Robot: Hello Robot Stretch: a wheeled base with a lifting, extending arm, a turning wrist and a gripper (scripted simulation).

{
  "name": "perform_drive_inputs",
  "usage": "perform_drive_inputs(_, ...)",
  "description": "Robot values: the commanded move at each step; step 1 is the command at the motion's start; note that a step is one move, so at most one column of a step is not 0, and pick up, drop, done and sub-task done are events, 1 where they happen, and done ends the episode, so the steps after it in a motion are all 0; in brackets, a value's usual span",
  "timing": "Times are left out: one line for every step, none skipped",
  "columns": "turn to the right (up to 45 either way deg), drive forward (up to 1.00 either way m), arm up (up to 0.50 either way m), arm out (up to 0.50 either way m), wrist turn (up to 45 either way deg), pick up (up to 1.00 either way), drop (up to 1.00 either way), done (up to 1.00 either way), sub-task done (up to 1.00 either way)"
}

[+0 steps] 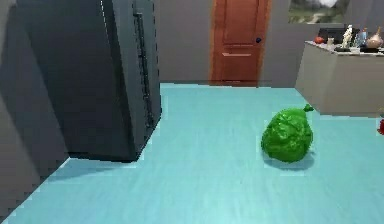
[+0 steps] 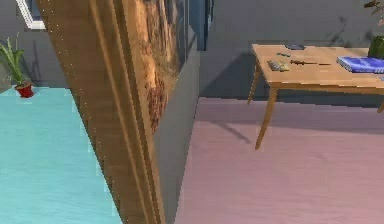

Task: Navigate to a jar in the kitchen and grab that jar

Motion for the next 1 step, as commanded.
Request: perform_drive_inputs(0.0, 0.30, 0.00, 0.00, 0.0, 0.00, 0.00, 0.00, 0.00)
